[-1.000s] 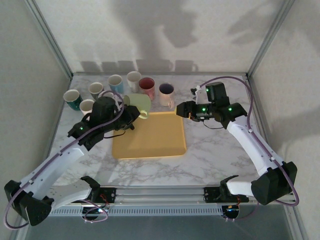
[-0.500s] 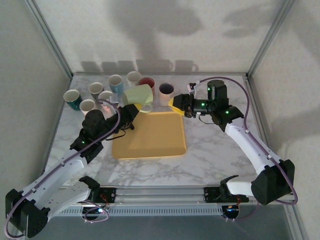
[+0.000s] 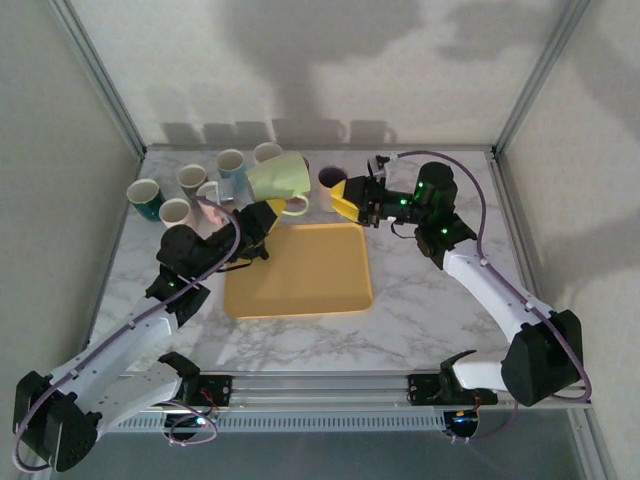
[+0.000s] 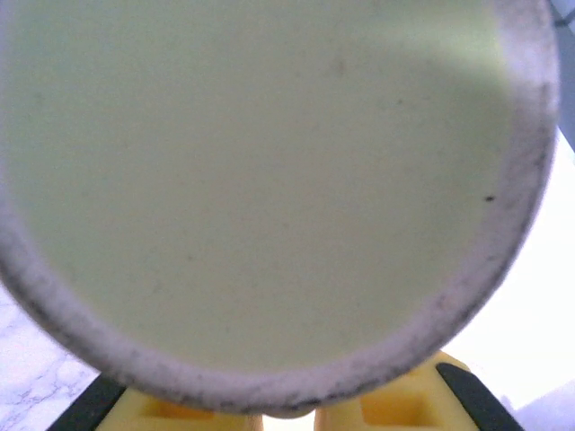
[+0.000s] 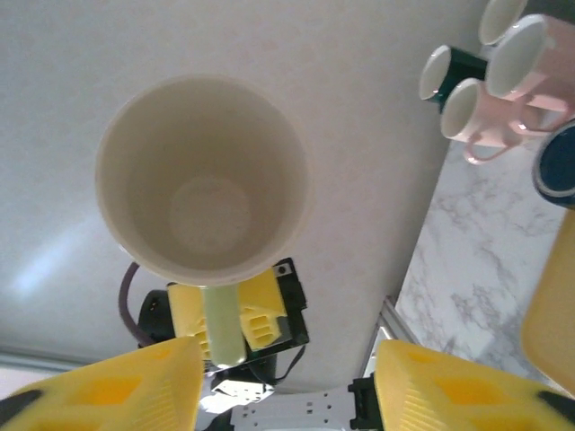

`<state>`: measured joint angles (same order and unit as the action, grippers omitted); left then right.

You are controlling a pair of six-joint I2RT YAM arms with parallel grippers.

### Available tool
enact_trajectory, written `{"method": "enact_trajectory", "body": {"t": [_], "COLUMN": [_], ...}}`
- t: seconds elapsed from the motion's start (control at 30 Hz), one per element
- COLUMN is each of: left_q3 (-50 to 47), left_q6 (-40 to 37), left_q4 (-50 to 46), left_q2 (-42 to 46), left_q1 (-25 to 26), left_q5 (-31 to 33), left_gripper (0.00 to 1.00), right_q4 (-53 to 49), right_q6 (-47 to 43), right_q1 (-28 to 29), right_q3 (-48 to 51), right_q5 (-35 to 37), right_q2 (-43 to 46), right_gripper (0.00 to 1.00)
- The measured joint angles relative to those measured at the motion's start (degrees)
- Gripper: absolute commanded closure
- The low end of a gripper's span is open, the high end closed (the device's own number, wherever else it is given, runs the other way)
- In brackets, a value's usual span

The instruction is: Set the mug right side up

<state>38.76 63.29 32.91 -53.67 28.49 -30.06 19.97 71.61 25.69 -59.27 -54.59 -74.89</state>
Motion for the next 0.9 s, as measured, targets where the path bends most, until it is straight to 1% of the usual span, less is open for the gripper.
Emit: {"method": "enact_trajectory", "body": {"t": [0.2,0.43,0.67,0.9], "left_q3": [0.0,0.0,-0.04,-0.37], "left_q6": [0.0,0.0,0.17,0.2], "left_q4": [1.25,1.99,2.05,2.64], "left_q2": [-1.4,-2.05,-2.6,-2.86], "left_q1": [0.0,-0.07,-0.2,-0.2], "left_q5": [-0.46,-0.85,-1.11,-1.4], "left_gripper": [1.0,1.0,1.0,1.0], "right_q4": [4.26,6.91,8.04,10.82], "right_q6": [2.16,3.45,4.09,5.81], "right_q1": [2.4,5.25,7.52,8.24], "right_q3": [0.0,-0.09,-1.33,-1.73], "right_q5": [-0.85,-1.01,-0.94,-0.44], "right_q2": [-0.9,-4.15,-5.31,-6.67], "right_gripper": [0.5,0.54,0.6,0.66]}}
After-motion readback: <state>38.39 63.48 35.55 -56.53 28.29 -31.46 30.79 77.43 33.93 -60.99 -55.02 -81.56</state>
